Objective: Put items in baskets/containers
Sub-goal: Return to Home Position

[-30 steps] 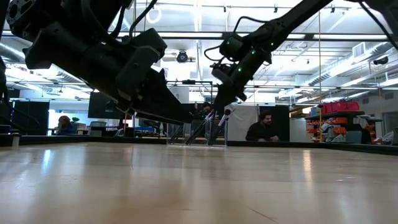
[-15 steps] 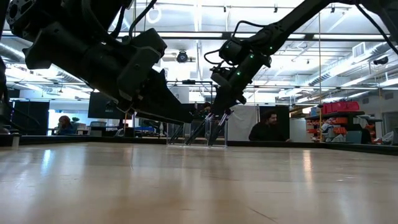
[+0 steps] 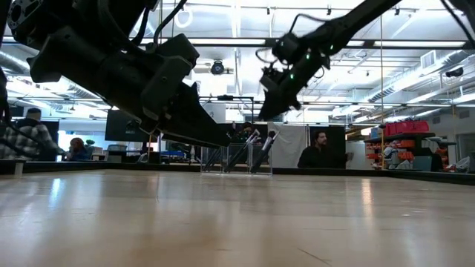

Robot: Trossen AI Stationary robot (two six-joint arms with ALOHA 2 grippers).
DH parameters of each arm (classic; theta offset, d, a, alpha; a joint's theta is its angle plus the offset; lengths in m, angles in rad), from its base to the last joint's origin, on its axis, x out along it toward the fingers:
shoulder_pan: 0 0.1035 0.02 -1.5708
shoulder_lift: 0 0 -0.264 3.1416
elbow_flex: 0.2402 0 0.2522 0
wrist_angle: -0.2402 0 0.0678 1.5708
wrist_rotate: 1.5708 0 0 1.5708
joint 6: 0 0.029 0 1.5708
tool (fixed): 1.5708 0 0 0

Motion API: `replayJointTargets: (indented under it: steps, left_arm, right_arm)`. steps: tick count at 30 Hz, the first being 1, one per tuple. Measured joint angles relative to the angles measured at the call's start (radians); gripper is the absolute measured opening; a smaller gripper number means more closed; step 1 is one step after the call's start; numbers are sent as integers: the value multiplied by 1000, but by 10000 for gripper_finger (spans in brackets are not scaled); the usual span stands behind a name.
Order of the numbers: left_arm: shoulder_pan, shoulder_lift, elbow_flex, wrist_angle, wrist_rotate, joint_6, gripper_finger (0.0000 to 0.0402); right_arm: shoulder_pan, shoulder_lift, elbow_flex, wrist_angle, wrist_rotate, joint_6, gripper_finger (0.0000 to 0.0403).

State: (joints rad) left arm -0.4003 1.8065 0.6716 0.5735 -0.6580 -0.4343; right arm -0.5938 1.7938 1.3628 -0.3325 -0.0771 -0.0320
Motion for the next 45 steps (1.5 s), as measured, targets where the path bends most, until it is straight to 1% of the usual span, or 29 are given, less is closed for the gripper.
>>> replayJointTargets:
  steps: [4, 7, 9, 11, 14, 17, 19, 22, 25, 28, 31, 34, 37, 41, 45]
  left_arm:
    - [0, 0, 0, 0, -4, 0, 209]
    - [0, 0, 0, 0, -7, 0, 209]
    - [-1, 0, 0, 0, -7, 0, 209]
    - [-3, 0, 0, -1, -7, -5, 209]
    - [-8, 0, 0, -1, -2, -7, 209]
    - [-17, 0, 0, -1, -1, -9, 209]
    - [-20, 0, 0, -1, 0, -8, 209]
    - [-19, 0, 0, 0, -1, -8, 209]
    - [-17, 0, 0, 2, -3, -8, 209]
    - [-15, 0, 0, 4, -3, -8, 209]
    - [-15, 0, 0, 5, -15, -9, 209]
    - [-14, 0, 0, 5, -38, -9, 209]
    - [-10, 0, 0, 6, -38, -10, 209]
    - [-6, 0, 0, 6, -38, -28, 209]
    - [-6, 0, 0, 6, -38, -28, 209]
  right_arm:
    - [69, -64, 1, -21, 17, -64, 124]
    - [140, -102, 1, -77, 17, -110, 105]
    - [204, -123, -6, -97, 41, -119, 90]
    - [270, -150, -46, -77, 59, -114, 75]
    - [365, -199, -175, 20, 58, -91, 49]
    - [448, -273, -341, 156, 58, 1, 23]
    - [499, -340, -449, 237, 59, 66, 8]
    - [559, -469, -614, 351, 55, 162, 5]
    - [588, -630, -787, 483, 36, 231, 10]
    - [592, -795, -947, 596, -57, 283, 6]
    - [588, -943, -1056, 650, -134, 333, 2]
    - [587, -1069, -1128, 646, -186, 339, 5]
    - [587, -1169, -1178, 647, -233, 338, 9]
    - [587, -1316, -1231, 649, -229, 351, 5]
    - [587, -1429, -1278, 631, -220, 392, 2]
